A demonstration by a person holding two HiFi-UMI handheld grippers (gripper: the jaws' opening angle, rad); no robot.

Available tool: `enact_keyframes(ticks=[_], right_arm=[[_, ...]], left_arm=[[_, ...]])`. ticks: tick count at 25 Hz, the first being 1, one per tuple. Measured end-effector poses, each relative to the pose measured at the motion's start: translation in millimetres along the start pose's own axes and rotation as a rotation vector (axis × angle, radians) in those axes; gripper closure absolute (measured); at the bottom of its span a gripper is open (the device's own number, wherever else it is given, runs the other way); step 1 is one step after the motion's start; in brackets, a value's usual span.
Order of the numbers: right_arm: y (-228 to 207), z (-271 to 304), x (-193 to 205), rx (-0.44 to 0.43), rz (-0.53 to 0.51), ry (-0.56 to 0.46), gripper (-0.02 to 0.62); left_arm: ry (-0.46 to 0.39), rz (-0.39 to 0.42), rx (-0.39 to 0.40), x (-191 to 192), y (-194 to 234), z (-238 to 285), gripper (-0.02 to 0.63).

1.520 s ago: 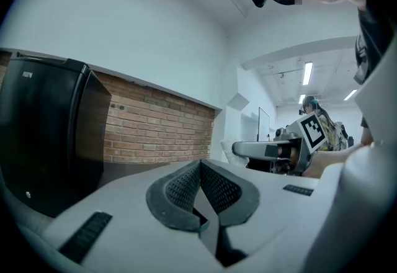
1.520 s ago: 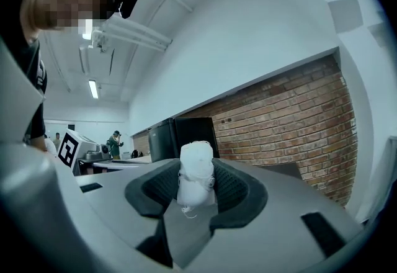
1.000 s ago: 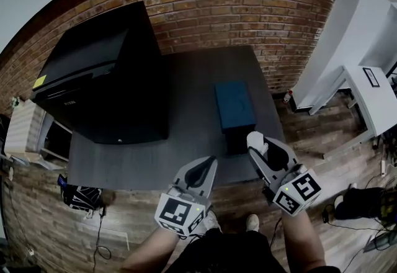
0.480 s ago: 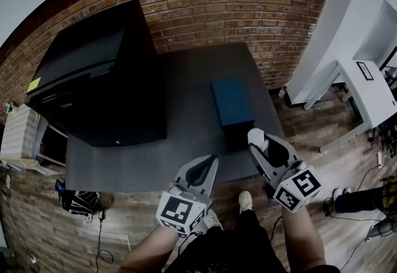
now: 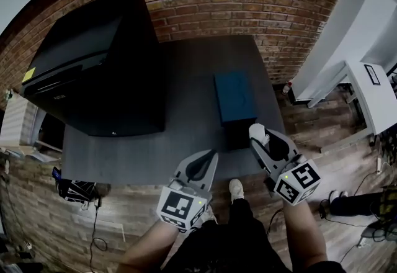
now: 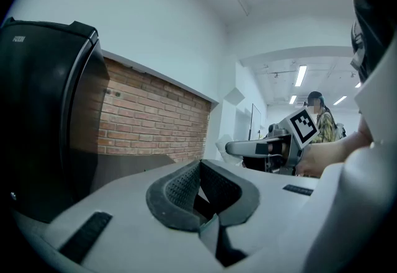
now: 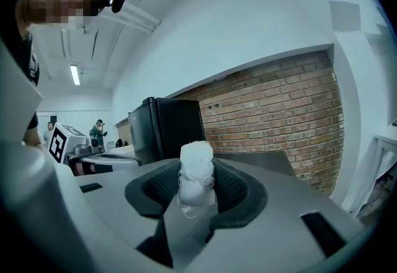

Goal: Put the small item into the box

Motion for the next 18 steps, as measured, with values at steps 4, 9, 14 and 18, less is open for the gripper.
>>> enact_keyframes(ticks=[4,9,14,18], right_arm=[[-11.6,10.6,10.1,-0.017,-0.002,0.035,0.420],[-26.7,24.8,19.7,-0.020,-0.019,0.073,0.420],[-39.2,40.8,35.7,-0.036,-0.062,0.135,0.420],[-46.7,54.5,51.4,-0.056,-0.098,0.195,0.420]], left_arm=[[0.012,-0.007,-0.014,9.6,4.3,9.2,0.572],[0.036,0.024,-0.002,20.0,5.1,22.5,0.572],[0.063,0.042,0.021,29.7,4.3,37.4,0.572],[0.086,0.037,0.033,38.1,5.6,47.5,0.572]])
Point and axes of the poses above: the fingertips, and each gripper's own axes: z forward along the fingers, y to its left, x out of its underside, the point moved 6 cm from there along -z, backward along the fingers, and after that the axes turned 5 degrees about x, right-handed, at the moved point
